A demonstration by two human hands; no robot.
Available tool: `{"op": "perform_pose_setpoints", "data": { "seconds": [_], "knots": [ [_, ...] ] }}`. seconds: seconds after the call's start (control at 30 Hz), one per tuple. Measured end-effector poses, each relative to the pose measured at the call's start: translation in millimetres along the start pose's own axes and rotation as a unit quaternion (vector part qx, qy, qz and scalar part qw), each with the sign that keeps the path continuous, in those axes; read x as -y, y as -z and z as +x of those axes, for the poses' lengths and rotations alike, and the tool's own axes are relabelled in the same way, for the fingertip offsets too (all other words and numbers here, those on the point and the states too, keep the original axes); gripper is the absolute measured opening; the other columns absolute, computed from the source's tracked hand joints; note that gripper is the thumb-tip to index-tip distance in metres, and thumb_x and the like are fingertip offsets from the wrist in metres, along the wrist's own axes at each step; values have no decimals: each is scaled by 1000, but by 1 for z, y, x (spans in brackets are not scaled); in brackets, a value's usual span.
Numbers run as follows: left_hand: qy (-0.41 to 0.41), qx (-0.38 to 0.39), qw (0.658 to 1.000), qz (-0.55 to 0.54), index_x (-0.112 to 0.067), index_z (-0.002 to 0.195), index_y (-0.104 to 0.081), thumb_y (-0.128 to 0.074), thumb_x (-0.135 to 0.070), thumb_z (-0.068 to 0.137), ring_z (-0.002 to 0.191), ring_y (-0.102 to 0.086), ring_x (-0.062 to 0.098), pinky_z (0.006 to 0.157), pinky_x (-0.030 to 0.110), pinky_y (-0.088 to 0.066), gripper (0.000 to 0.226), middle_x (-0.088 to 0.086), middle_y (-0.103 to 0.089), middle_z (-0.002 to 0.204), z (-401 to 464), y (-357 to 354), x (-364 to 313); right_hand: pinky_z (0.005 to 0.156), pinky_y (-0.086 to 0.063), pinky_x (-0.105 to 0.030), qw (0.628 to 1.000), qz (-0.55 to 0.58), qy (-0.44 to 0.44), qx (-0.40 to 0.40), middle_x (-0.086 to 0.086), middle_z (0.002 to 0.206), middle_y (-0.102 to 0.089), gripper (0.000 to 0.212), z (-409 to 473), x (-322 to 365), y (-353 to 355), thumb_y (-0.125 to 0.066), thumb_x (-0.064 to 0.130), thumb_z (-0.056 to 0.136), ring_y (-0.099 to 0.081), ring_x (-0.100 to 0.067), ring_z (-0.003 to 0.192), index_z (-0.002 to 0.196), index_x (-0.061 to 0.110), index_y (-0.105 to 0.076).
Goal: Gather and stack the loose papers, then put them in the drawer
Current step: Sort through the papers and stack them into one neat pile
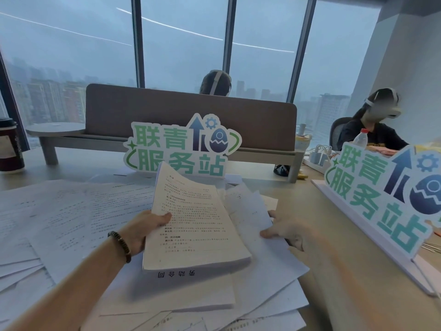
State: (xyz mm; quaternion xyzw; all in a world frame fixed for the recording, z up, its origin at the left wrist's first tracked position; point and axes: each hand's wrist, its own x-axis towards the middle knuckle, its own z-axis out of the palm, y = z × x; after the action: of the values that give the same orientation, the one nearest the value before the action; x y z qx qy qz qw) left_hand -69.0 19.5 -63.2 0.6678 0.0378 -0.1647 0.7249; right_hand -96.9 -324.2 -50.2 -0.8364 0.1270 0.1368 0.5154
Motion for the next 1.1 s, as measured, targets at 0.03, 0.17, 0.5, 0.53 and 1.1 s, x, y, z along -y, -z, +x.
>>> {"op": "perform_pose_setpoints", "data": {
  "seconds": [0.03, 0.17, 0.5, 0.53, 1.1],
  "knots": [
    [1, -1, 1000, -3, 0, 117, -62, -51, -7, 98, 102, -66, 42, 84, 52, -54, 23, 23, -68, 116, 0, 0, 0, 98, -53, -50, 1000, 3, -6, -1, -12, 114, -70, 43, 1, 0, 0, -70, -2, 86, -68, -33, 104, 124, 12, -57],
    [-1, -3, 1000, -9, -1, 113, -63, -51, -5, 98, 99, -67, 40, 82, 51, -54, 19, 22, -69, 113, -3, -1, 0, 84, -58, -39, 1000, 7, 3, -12, -9, 109, -71, 22, 2, 0, -2, -75, 18, 87, -70, -27, 97, 103, 21, -62],
    [-2, -13, 1000, 22, 2, 116, -64, -57, -8, 96, 99, -69, 41, 86, 53, -55, 24, 22, -71, 110, -5, -3, 5, 102, -50, -53, 993, 104, 56, 26, -19, 112, -73, 74, -10, 31, 13, -89, 47, 60, -68, -39, 107, 118, 6, -71],
    [2, -14, 1000, 27, 2, 116, -64, -57, -7, 96, 100, -68, 41, 88, 54, -54, 24, 22, -71, 110, -5, -3, 6, 104, -49, -53, 993, 104, 56, 18, -19, 113, -73, 65, -14, 37, 16, -83, 44, 69, -68, -40, 109, 120, 6, -69],
    [-7, -13, 1000, 28, -1, 118, -62, -55, -7, 97, 101, -67, 42, 92, 58, -52, 23, 22, -70, 112, -10, -7, 3, 73, -59, -37, 959, 190, 205, 50, -14, 100, -69, 61, -51, 127, 57, -70, 42, 79, -71, -24, 74, 124, 3, -60]
  ]
}}
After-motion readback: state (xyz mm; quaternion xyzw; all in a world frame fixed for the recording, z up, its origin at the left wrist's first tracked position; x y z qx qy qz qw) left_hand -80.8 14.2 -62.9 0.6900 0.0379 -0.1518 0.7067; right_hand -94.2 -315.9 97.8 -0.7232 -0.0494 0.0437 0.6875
